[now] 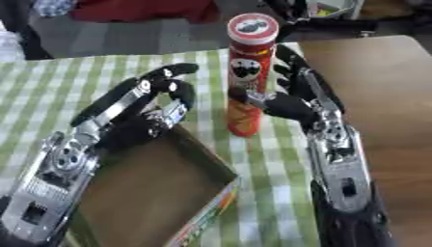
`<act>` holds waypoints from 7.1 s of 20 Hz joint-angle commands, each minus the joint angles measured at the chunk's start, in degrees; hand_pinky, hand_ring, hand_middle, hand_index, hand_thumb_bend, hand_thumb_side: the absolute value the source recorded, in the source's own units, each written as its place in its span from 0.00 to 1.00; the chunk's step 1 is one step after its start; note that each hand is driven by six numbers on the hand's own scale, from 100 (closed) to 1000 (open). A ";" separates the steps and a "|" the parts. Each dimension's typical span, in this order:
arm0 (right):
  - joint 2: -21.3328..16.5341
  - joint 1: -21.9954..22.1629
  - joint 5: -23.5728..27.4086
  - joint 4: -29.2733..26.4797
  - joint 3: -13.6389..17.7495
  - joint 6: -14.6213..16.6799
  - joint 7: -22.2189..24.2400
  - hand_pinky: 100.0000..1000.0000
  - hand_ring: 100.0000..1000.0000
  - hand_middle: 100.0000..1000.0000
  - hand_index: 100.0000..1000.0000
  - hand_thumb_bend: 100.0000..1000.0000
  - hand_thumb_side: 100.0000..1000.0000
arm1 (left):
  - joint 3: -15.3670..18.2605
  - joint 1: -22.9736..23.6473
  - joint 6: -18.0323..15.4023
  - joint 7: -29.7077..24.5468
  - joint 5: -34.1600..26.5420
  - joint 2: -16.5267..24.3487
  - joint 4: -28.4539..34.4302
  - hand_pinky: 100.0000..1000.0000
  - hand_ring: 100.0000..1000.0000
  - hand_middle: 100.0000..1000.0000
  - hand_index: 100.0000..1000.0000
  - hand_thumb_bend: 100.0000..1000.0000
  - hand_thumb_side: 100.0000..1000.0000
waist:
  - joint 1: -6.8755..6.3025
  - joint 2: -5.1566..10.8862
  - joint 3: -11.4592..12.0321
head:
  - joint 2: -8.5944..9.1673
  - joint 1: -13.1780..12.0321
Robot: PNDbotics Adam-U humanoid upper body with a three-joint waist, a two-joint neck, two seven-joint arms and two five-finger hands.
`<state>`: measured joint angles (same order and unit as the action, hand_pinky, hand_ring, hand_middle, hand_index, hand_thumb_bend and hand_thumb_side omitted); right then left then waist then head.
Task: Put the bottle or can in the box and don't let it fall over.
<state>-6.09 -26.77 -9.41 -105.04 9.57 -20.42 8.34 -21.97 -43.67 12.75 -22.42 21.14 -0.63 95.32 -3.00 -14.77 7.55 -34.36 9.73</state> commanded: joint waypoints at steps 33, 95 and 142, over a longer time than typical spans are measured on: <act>2.17 -6.00 -4.45 5.41 1.88 1.80 -0.60 1.00 1.00 1.00 1.00 0.81 0.15 | 4.20 -3.55 -1.15 0.84 2.68 -3.16 -7.69 1.00 0.87 0.34 0.92 0.00 0.78 | 0.14 -1.66 0.00 | 3.56 -0.85; 3.23 -10.77 2.01 9.34 4.06 3.07 -2.85 1.00 0.57 0.70 0.64 0.00 0.00 | 16.77 -2.71 1.97 14.22 -14.86 1.71 13.86 1.00 1.00 0.86 0.93 0.00 0.70 | -0.51 -1.22 1.89 | 3.52 0.85; -11.28 -13.37 33.42 -6.17 -17.22 0.82 -1.81 0.98 0.42 0.53 0.44 0.00 0.00 | 25.83 14.42 -2.00 35.01 -27.04 16.25 19.28 1.00 1.00 0.80 0.87 0.00 0.69 | 2.61 3.46 2.04 | -2.82 2.13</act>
<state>-16.14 -39.41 23.19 -109.46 -7.05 -19.52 5.63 3.63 -28.73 10.92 12.61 -6.09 14.10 113.46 -0.23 -12.50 9.57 -36.75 12.13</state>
